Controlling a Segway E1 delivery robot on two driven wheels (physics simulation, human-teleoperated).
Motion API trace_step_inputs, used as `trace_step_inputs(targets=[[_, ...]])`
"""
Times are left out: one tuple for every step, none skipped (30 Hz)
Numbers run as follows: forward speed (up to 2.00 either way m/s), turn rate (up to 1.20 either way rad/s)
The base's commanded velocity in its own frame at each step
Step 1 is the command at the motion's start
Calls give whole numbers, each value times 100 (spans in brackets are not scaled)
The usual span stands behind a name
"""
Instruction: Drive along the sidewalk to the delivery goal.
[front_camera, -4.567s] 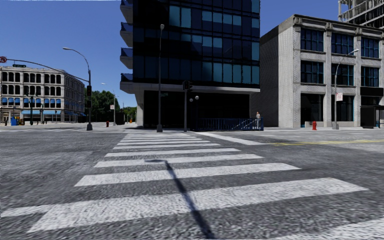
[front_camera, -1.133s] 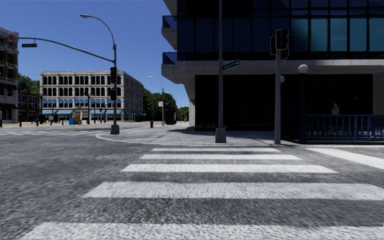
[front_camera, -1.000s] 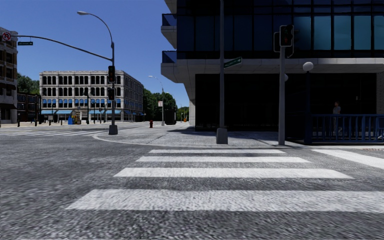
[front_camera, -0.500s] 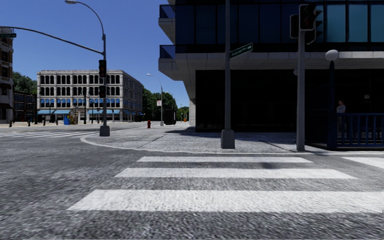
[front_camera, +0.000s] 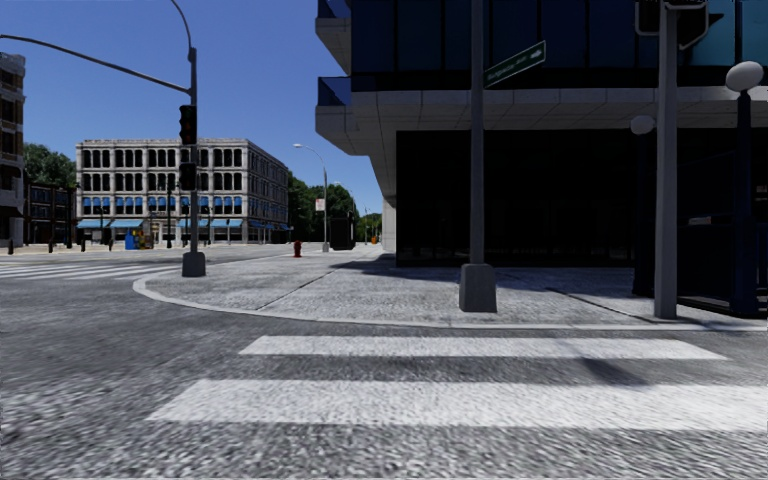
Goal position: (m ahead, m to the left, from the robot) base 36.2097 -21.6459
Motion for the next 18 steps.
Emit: trace_step_inputs(targets=[[200, 0], [200, 0], [200, 0], [200, 0], [200, 0], [200, 0], [200, 0], [200, 0], [200, 0], [200, 0], [200, 0], [200, 0], [200, 0], [200, 0], [200, 0], [200, 0], [200, 0], [200, 0]])
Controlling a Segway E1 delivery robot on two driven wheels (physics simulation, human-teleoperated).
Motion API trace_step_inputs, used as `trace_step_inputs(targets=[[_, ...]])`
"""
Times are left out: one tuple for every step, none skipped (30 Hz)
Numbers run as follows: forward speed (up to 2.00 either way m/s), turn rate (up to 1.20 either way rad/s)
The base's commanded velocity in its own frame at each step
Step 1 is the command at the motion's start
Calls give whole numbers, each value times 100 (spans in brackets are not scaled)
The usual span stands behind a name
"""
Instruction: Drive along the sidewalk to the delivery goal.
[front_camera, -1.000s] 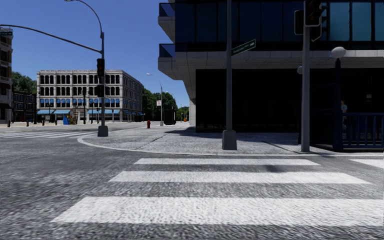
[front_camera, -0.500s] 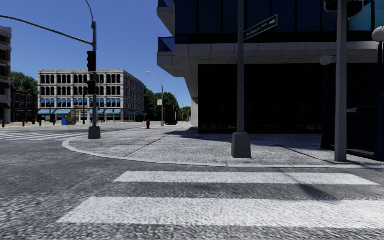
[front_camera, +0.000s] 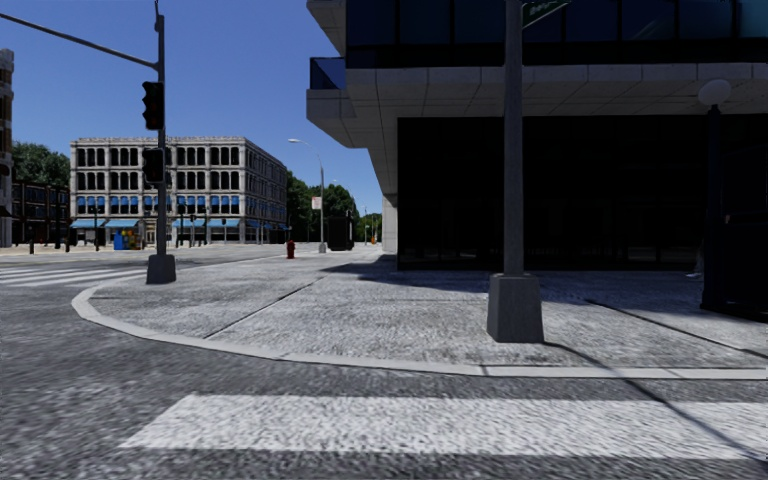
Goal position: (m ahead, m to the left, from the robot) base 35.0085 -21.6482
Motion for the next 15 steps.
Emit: trace_step_inputs(targets=[[200, 0], [200, 0], [200, 0], [200, 0], [200, 0], [200, 0], [200, 0], [200, 0], [200, 0], [200, 0], [200, 0], [200, 4], [200, 11], [200, 12], [200, 12]])
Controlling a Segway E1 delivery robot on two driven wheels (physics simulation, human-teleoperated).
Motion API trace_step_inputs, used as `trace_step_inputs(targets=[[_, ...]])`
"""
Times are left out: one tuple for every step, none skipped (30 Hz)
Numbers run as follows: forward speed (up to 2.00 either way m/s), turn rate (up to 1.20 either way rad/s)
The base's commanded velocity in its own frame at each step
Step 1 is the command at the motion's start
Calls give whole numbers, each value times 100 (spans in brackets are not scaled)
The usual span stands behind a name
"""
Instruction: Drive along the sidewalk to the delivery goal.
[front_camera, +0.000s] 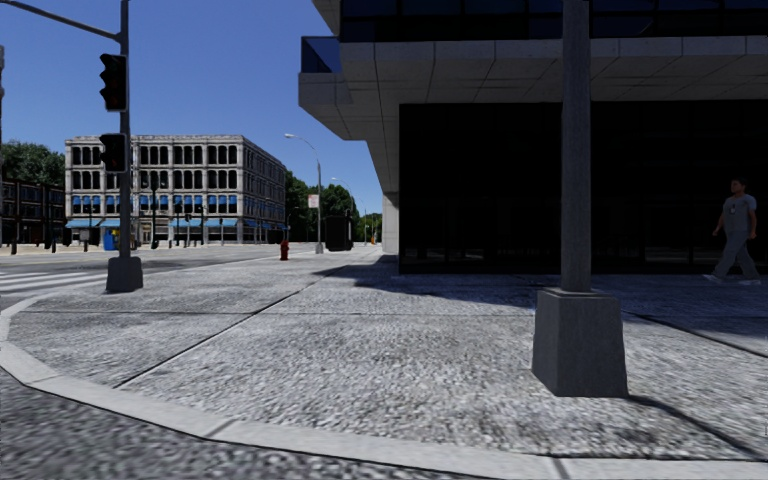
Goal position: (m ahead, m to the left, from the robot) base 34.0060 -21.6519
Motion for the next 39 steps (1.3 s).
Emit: trace_step_inputs(targets=[[200, 13], [200, 13], [200, 13], [200, 14], [200, 14], [199, 14], [192, 14], [185, 14], [177, 17], [177, 17], [169, 21], [168, 23], [167, 24], [167, 24], [167, 24], [167, 24], [167, 24], [167, 24], [166, 24], [165, 24], [164, 24], [164, 24], [163, 24], [163, 25], [163, 25], [163, 25], [163, 26], [163, 26], [163, 26], [163, 26], [163, 27], [163, 27], [163, 27], [163, 27], [163, 27], [163, 27], [163, 27], [163, 27], [163, 27]])
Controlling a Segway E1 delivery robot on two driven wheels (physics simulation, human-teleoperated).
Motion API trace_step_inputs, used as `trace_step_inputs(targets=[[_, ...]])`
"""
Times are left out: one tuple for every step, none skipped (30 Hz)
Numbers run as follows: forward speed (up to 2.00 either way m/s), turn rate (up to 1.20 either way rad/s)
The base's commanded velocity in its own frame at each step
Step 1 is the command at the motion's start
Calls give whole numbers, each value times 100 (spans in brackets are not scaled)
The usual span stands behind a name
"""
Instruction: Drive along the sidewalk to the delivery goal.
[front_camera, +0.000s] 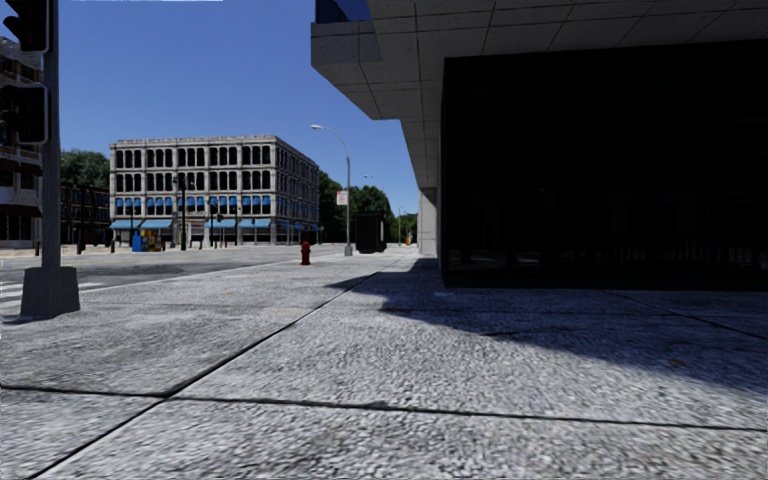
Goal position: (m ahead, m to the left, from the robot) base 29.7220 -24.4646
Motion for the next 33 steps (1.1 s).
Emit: trace_step_inputs(targets=[[163, 27], [163, 27], [163, 27], [163, 27], [163, 27], [163, 27], [163, 27], [163, 27], [163, 27], [163, 27], [200, 26], [200, 15], [200, 3], [200, 3], [200, 0], [200, 0], [200, 0], [200, 0], [200, 0], [200, 0], [200, 0], [200, 0], [200, 0], [200, 0], [200, 0], [200, 0], [200, 0], [200, 0], [200, 0], [200, 0], [200, 0], [200, 0], [200, 0]])
